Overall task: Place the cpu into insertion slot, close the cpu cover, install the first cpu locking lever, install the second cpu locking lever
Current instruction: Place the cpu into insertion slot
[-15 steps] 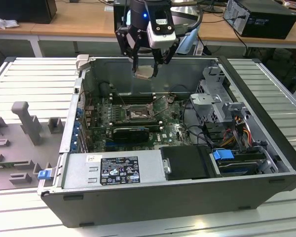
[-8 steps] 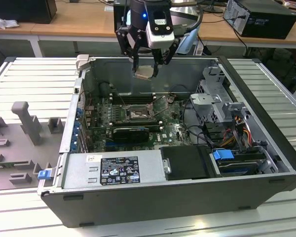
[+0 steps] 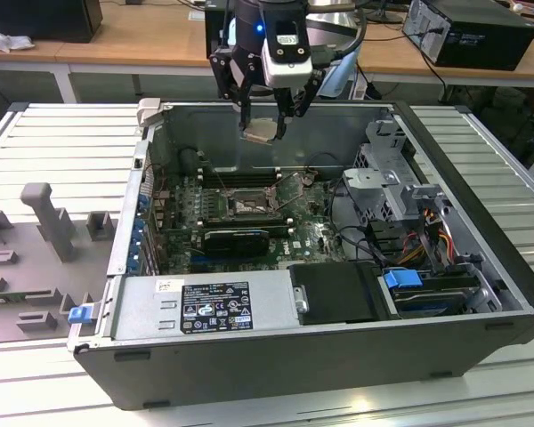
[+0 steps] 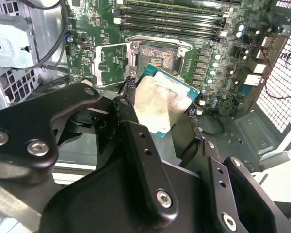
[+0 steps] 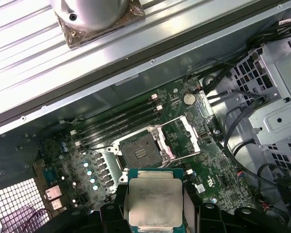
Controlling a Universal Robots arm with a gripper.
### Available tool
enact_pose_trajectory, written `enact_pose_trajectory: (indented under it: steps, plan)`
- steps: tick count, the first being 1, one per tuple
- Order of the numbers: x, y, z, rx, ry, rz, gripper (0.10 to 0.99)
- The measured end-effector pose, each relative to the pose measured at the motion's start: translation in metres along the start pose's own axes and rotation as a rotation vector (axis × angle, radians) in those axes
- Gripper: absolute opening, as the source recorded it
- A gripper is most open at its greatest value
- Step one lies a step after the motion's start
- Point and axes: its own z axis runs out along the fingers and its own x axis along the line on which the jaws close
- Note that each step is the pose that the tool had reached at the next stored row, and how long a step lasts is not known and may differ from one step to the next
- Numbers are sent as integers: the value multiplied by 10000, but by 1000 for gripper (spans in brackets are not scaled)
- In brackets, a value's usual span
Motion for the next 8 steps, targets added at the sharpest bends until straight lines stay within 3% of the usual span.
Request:
enact_pose_trajectory:
  steps: [8]
  plan:
    - [0, 0, 2, -9, -40, 453, 537]
